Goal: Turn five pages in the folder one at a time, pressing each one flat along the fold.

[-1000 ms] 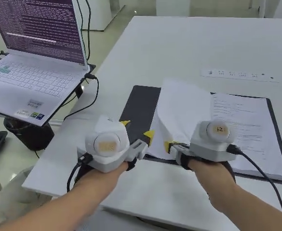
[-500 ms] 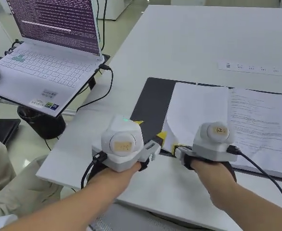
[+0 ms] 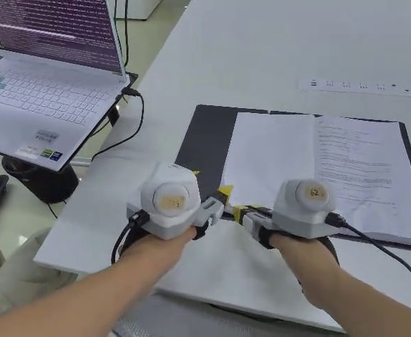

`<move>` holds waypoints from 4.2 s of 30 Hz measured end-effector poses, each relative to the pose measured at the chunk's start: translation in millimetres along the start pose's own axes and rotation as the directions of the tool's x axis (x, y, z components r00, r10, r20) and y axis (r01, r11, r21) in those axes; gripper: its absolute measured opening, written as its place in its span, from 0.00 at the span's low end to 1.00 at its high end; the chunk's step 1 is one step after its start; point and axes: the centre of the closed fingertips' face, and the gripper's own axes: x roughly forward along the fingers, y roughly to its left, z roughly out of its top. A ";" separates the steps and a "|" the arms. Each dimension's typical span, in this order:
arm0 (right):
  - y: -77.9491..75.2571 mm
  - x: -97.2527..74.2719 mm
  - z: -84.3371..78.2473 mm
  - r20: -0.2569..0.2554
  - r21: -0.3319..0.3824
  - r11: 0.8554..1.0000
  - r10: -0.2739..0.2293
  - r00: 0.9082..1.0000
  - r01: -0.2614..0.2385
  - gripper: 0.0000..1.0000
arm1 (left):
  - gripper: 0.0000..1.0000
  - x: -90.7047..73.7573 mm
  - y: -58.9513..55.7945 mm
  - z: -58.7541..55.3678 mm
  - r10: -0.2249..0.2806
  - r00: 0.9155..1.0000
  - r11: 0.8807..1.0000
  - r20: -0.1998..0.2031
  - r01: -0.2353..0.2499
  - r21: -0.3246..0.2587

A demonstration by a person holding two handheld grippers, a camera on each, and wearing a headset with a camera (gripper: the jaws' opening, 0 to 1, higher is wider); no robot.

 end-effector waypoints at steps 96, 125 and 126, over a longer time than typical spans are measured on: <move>-249.3 63.4 176.8 0.257 -0.038 0.948 -0.297 0.920 0.316 0.00 | 0.34 47.0 -31.3 -61.5 0.001 1.000 1.000 -0.010 -0.001 -0.007; -206.4 30.9 137.0 0.242 -0.008 0.965 -0.252 0.937 0.262 0.00 | 0.34 45.5 -31.8 -62.0 -0.006 1.000 1.000 -0.007 0.006 -0.008; -201.9 27.7 134.4 0.240 -0.009 0.966 -0.249 0.938 0.259 0.00 | 0.34 45.7 -31.8 -62.1 -0.007 1.000 1.000 -0.008 0.007 -0.006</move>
